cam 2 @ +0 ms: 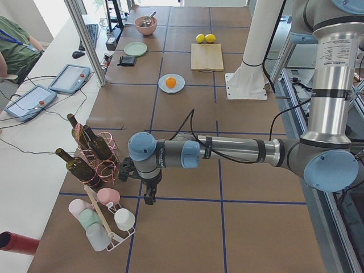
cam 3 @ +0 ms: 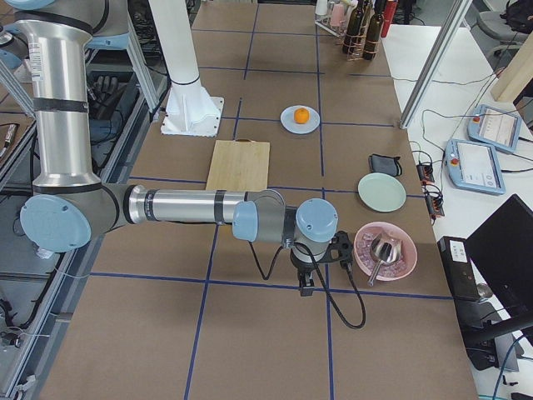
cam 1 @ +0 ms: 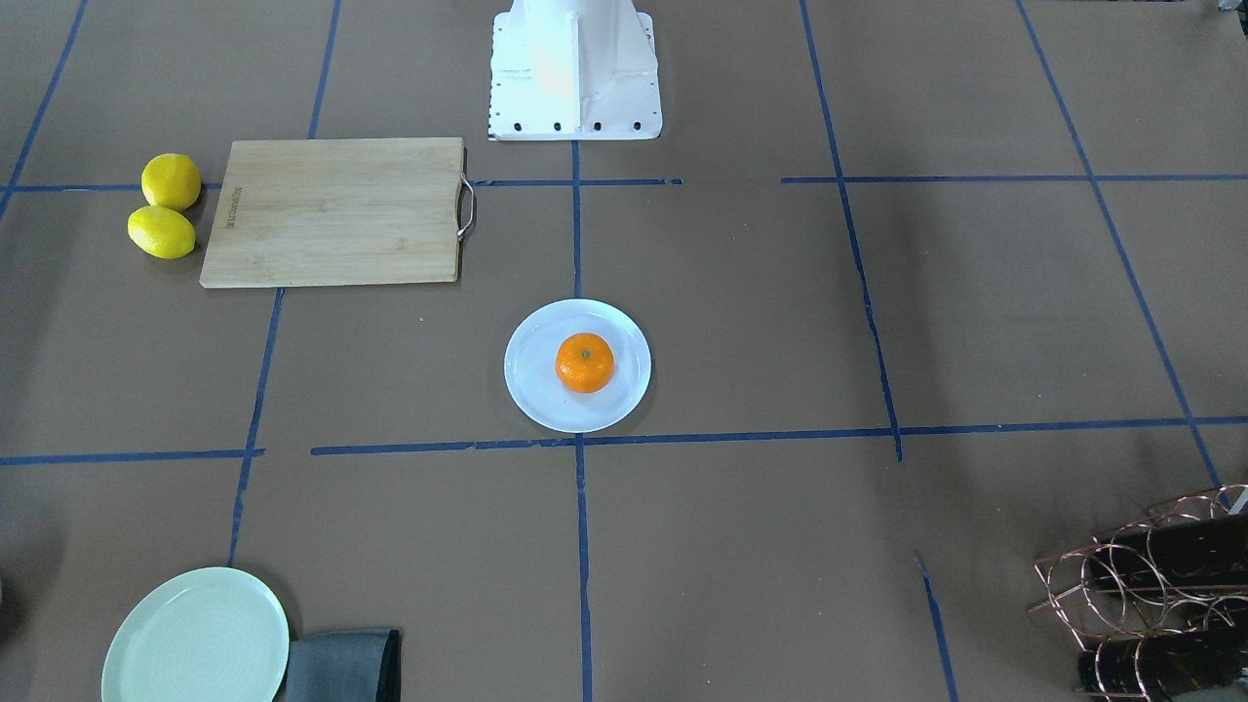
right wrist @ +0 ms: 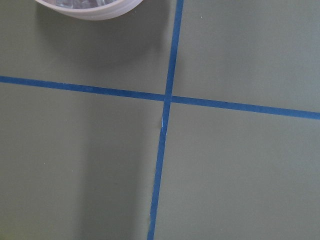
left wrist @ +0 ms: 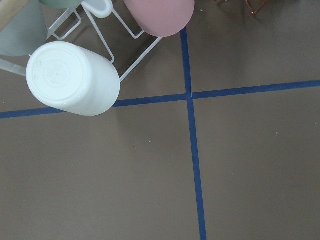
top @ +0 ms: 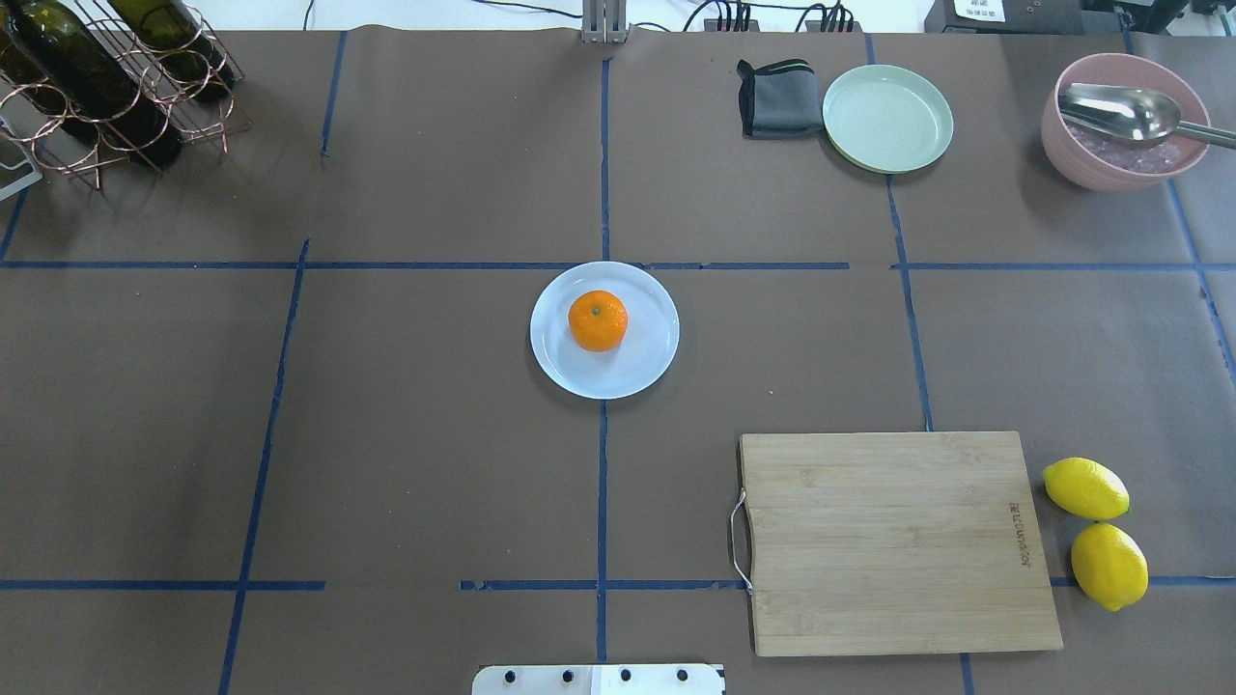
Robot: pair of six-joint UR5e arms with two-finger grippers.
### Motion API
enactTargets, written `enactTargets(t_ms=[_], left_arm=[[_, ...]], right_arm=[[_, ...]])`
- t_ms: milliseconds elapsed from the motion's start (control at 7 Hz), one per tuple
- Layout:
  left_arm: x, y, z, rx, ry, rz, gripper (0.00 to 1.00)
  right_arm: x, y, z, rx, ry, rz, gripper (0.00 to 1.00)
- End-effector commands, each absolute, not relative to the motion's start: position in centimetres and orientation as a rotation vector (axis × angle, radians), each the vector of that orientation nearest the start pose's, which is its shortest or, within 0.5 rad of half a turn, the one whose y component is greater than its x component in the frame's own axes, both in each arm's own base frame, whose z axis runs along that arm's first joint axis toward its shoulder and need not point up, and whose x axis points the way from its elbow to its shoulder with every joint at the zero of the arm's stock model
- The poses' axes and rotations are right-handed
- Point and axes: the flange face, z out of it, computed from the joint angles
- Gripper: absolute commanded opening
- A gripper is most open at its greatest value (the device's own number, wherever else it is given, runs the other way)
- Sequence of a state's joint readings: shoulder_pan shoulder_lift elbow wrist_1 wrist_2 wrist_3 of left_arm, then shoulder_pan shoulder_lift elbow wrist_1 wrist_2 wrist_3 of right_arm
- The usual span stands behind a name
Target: Pick orange to plate
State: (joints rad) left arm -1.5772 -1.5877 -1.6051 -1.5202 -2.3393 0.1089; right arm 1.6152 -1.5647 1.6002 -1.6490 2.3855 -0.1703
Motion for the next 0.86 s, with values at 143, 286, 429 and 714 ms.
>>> enactTargets(t_ms=[143,286,429,714], left_arm=[[-6.79,-49.82,63.77,0.048,0.767,0.099,1.0],[-6.79,-49.81,63.84,0.046,0.767,0.097,1.0],[-6.79,-49.81,63.84,0.046,0.767,0.097,1.0],[-6.79,-49.82,63.77,0.048,0.767,0.099,1.0]], right_arm=[[8.26,-48.79,64.17,0.056,-0.814,-0.105,1.0],[8.26,-48.73,64.17,0.056,-0.814,-0.105,1.0],[8.26,-48.73,64.17,0.056,-0.814,-0.105,1.0],[8.26,-48.73,64.1,0.057,-0.813,-0.106,1.0]])
